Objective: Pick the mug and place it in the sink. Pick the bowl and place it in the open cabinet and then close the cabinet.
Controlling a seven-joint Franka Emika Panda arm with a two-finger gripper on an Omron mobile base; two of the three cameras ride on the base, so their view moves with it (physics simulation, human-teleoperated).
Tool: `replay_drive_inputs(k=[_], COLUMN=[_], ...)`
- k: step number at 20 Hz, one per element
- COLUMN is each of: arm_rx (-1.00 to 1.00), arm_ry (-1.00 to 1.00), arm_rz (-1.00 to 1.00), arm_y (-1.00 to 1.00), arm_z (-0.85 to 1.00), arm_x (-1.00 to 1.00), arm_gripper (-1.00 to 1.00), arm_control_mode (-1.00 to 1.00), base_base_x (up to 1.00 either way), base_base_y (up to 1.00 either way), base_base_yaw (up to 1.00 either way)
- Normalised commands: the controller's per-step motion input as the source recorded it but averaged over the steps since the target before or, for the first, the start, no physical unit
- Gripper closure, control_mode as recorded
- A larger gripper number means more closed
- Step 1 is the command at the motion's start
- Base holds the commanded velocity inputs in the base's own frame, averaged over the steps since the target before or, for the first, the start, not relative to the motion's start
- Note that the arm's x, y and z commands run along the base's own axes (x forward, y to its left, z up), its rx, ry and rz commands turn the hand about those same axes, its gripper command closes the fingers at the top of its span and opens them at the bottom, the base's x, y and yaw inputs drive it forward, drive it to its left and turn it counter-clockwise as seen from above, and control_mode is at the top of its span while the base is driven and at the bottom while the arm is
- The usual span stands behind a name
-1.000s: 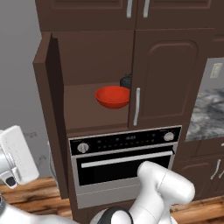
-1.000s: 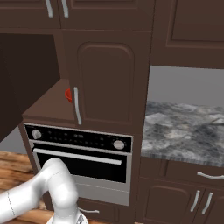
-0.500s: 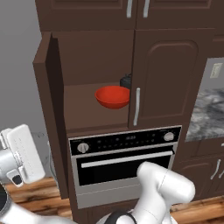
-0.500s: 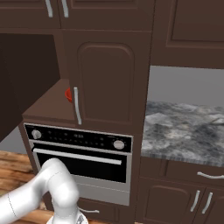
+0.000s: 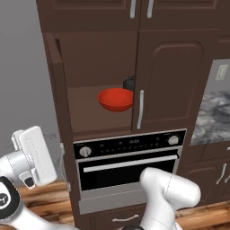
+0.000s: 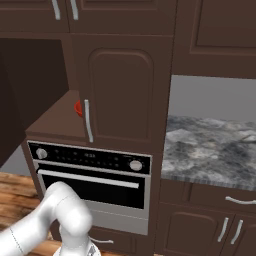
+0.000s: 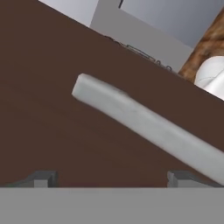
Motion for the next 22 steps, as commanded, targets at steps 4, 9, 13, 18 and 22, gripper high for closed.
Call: replay_drive_inputs(k=[4,9,13,18,22], arm_rx=[0.00,0.00,0.00,0.00,0.00], arm_ry=[-0.03,-0.03,-0.03,-0.02,0.00], arm_rz=[0.00,0.00,0.00,0.00,0.00], arm_y=[-0.40,-0.45,-0.45,-0.42,-0.43], arm_z=[0.00,0.00,0.00,-0.01,0.00], arm_x=[0.00,0.00,0.00,0.03,0.10], arm_gripper=[-1.00,-1.00,-1.00,-1.00,-1.00], arm_control_mode=[-1.00,-1.00,-1.00,-1.00,-1.00], base_base_x=[0.00,0.00,0.00,0.00,0.00], base_base_y=[0.00,0.00,0.00,0.00,0.00], base_base_yaw=[0.00,0.00,0.00,0.00,0.00])
